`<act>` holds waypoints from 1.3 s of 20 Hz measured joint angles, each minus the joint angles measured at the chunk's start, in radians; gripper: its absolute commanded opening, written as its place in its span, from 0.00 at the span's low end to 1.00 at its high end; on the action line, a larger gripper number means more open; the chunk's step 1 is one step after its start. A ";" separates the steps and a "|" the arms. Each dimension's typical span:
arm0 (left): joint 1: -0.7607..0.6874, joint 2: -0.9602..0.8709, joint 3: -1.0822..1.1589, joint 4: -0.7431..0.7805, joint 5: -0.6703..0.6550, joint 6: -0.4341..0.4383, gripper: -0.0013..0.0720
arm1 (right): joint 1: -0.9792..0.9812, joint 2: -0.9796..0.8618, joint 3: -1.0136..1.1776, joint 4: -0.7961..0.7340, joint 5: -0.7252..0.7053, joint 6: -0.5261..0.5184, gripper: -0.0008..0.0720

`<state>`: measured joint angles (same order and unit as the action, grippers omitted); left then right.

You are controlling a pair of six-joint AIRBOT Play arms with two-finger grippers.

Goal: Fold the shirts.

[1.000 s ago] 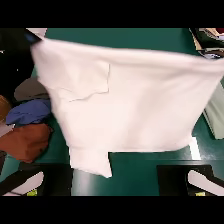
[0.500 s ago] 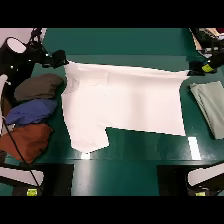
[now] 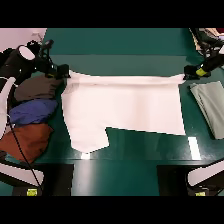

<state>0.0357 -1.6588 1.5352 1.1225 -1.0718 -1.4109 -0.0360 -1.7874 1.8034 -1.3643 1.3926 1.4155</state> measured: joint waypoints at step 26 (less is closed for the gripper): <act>0.030 0.661 -0.982 -0.067 -0.056 -0.073 0.62 | -0.195 0.652 -0.802 0.266 -0.063 -0.122 0.51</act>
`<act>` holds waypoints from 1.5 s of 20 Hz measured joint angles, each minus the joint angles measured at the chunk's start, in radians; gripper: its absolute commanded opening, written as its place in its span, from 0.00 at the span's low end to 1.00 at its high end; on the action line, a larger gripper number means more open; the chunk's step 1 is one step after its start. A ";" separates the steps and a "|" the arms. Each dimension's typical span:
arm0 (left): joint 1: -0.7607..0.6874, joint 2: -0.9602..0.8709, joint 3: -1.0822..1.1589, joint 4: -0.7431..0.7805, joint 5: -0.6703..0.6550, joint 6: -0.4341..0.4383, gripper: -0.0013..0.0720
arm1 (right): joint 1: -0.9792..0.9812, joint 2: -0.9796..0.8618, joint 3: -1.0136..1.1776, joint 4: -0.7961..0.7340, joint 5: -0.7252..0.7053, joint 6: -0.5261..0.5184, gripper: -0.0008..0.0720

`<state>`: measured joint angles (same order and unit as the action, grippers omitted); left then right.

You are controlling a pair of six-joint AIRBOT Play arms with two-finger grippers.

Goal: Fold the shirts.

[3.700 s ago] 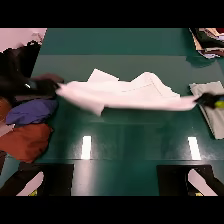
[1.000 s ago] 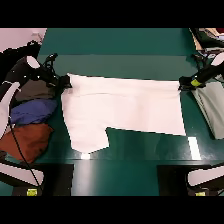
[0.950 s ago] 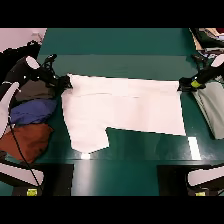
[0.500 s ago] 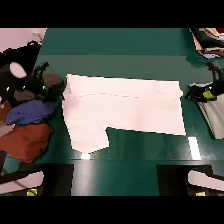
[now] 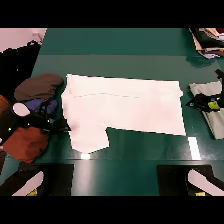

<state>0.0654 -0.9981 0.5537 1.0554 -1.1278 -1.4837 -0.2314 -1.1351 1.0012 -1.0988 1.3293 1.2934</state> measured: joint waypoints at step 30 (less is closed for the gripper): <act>-0.002 0.018 -0.038 -0.171 0.079 0.103 0.05 | -0.124 -0.032 -0.393 -0.034 -0.086 0.029 0.03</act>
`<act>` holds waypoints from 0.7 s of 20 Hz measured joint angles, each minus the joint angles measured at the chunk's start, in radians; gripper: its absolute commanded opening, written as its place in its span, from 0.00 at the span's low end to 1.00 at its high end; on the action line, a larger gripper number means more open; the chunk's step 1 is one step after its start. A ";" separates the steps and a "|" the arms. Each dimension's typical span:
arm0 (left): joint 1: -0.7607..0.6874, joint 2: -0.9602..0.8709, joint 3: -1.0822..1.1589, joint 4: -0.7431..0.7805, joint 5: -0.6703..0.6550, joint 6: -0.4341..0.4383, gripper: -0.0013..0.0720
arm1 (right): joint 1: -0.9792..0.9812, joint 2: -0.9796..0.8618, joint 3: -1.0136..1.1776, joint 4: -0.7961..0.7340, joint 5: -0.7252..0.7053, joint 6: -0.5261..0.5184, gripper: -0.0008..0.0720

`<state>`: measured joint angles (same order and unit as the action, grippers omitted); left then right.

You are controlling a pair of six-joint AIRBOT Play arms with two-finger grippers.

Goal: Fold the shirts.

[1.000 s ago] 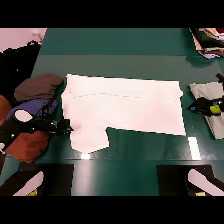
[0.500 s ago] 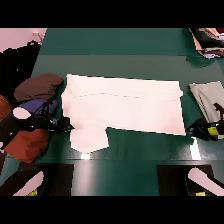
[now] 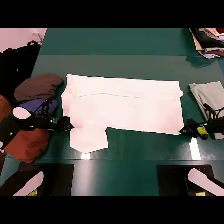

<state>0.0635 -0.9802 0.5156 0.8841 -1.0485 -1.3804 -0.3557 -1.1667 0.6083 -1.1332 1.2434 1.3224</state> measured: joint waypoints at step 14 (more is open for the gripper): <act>0.000 0.436 0.077 0.086 -0.472 -0.166 0.05 | 0.071 0.407 0.135 -0.211 0.292 0.026 0.03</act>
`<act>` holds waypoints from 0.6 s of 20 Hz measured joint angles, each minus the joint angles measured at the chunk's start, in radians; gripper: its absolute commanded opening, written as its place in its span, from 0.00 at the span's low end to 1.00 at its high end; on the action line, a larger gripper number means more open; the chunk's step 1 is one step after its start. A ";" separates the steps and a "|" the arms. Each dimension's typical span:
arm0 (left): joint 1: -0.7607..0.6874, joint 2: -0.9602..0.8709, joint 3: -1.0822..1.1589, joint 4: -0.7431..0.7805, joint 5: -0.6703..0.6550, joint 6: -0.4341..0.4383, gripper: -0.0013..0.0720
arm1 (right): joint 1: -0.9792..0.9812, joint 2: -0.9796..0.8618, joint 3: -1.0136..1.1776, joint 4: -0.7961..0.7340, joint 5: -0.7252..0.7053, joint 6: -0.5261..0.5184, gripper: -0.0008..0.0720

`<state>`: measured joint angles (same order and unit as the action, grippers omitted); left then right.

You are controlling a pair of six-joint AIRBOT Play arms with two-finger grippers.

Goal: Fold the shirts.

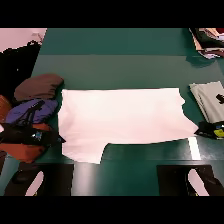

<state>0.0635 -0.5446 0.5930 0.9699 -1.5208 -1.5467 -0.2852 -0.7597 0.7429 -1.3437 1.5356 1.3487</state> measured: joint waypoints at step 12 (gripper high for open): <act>0.000 -0.470 0.314 0.022 0.359 0.077 0.05 | 0.003 -0.287 0.303 0.144 -0.096 0.014 0.03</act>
<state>0.0635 -1.0142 0.9073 0.9916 -1.1618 -1.4700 -0.2817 -1.0470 1.0462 -1.1995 1.4399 1.3628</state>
